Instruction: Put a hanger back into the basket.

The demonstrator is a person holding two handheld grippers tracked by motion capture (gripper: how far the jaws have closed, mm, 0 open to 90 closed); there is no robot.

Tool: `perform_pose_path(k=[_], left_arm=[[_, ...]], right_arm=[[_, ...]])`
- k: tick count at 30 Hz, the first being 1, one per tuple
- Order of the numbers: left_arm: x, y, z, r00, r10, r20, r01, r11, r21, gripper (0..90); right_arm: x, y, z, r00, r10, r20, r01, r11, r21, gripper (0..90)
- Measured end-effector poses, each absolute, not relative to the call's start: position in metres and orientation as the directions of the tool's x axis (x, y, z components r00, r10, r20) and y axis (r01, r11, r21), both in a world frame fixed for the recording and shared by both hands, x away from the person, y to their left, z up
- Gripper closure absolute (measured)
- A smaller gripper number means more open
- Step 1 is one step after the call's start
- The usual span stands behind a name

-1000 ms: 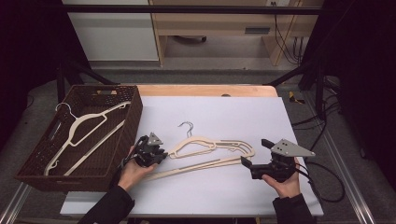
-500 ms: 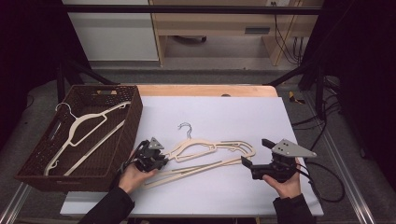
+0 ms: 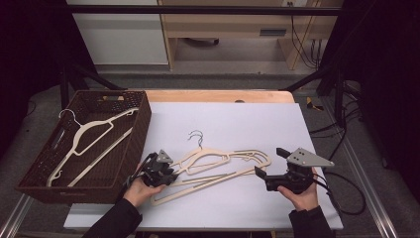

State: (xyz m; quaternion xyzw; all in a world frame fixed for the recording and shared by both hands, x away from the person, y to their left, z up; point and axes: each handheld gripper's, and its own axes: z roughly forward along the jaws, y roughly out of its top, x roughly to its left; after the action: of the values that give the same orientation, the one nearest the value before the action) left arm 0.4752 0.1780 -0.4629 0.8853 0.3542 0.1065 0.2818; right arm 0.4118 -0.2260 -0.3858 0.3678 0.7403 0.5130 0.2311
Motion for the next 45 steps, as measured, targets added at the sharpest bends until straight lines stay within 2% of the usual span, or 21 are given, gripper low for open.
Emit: perform_pose_path(k=[5, 8, 10, 17, 25, 37, 45], left_arm=[[0.473, 0.176, -0.463, 0.746, 0.665, 0.027, 0.532, -0.62, 0.577, 76.4], [0.47, 0.175, -0.462, 0.752, 0.659, 0.003, 0.532, -0.61, 0.587, 79.2], [0.466, 0.173, -0.459, 0.739, 0.671, 0.057, 0.516, -0.619, 0.592, 79.3], [0.451, 0.172, -0.445, 0.729, 0.673, 0.124, 0.457, -0.613, 0.644, 79.4], [0.437, 0.171, -0.436, 0.721, 0.679, 0.139, 0.436, -0.599, 0.671, 79.4], [0.42, 0.171, -0.419, 0.724, 0.665, 0.182, 0.383, -0.607, 0.696, 79.5], [0.416, 0.169, -0.414, 0.722, 0.659, 0.211, 0.36, -0.618, 0.699, 79.5]], right_arm=[[0.415, -0.221, -0.388, -0.631, 0.775, 0.035, 0.314, 0.214, 0.925, 4.0], [0.417, -0.214, -0.389, -0.643, 0.765, 0.039, 0.323, 0.224, 0.92, 4.2], [0.42, -0.207, -0.389, -0.654, 0.756, 0.044, 0.329, 0.231, 0.916, 4.2], [0.438, -0.173, -0.39, -0.68, 0.731, 0.054, 0.346, 0.254, 0.903, 5.3], [0.465, -0.135, -0.395, -0.681, 0.729, 0.069, 0.368, 0.259, 0.893, 5.9], [0.501, -0.095, -0.401, -0.672, 0.724, 0.155, 0.445, 0.227, 0.866, 15.6], [0.524, -0.07, -0.412, -0.676, 0.722, 0.147, 0.475, 0.275, 0.836, 23.6]])
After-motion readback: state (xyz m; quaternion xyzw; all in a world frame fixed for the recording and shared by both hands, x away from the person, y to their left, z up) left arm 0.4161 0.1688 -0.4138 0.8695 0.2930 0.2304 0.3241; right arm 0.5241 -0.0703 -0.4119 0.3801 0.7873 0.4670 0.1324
